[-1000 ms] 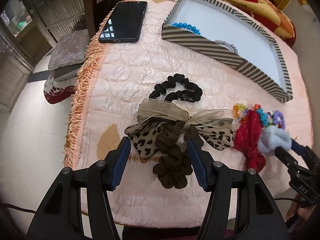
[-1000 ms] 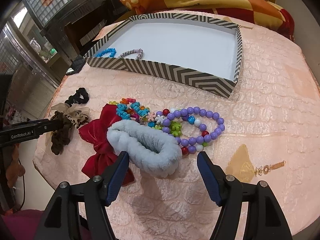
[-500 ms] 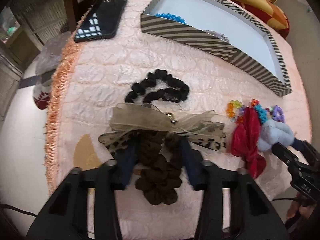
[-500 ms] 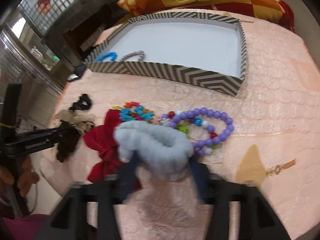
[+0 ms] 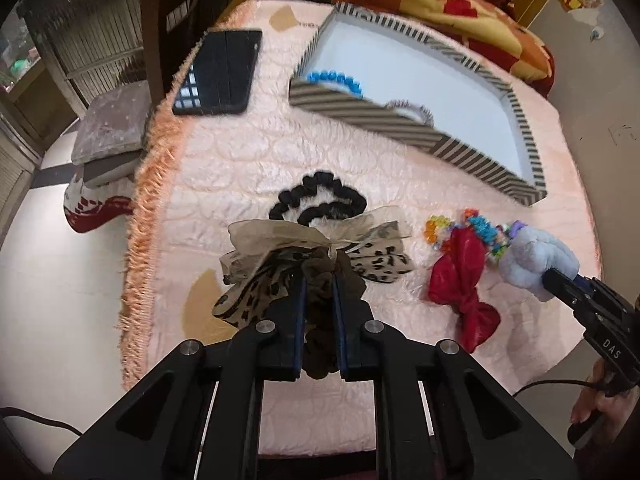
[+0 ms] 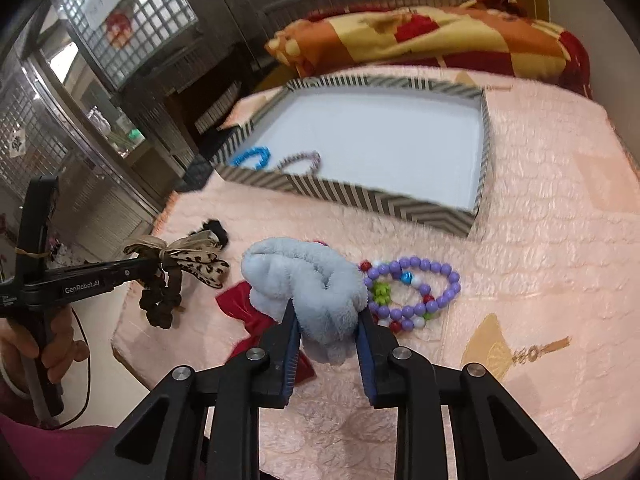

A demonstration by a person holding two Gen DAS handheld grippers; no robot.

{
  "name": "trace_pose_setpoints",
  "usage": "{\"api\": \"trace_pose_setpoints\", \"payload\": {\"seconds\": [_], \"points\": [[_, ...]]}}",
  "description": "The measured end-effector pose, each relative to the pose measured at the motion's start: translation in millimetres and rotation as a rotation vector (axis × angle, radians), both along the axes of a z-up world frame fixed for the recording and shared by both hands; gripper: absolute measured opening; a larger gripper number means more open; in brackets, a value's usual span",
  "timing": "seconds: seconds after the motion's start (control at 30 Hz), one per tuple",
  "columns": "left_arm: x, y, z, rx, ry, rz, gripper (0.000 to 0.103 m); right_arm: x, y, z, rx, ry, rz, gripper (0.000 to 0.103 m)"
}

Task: Organize jewelry
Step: 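Carry the bow clip and fuzzy scrunchie into the tray and release them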

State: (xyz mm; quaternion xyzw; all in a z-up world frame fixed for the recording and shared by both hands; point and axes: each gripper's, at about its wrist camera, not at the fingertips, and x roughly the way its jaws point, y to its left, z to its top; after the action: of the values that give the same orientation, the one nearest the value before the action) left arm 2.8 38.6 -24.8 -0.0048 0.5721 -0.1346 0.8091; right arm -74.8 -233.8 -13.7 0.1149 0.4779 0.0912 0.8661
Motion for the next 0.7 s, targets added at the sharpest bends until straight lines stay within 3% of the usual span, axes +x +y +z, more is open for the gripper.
{"api": "trace_pose_setpoints", "payload": {"seconds": [0.17,0.7], "points": [[-1,-5,22,-0.019,-0.049,-0.006,0.011,0,-3,19,0.022,-0.041,-0.014,0.025],[14,-31,75,-0.034,-0.185,-0.074,0.011,21,5,39,0.011,-0.089,-0.035,0.025]]}}
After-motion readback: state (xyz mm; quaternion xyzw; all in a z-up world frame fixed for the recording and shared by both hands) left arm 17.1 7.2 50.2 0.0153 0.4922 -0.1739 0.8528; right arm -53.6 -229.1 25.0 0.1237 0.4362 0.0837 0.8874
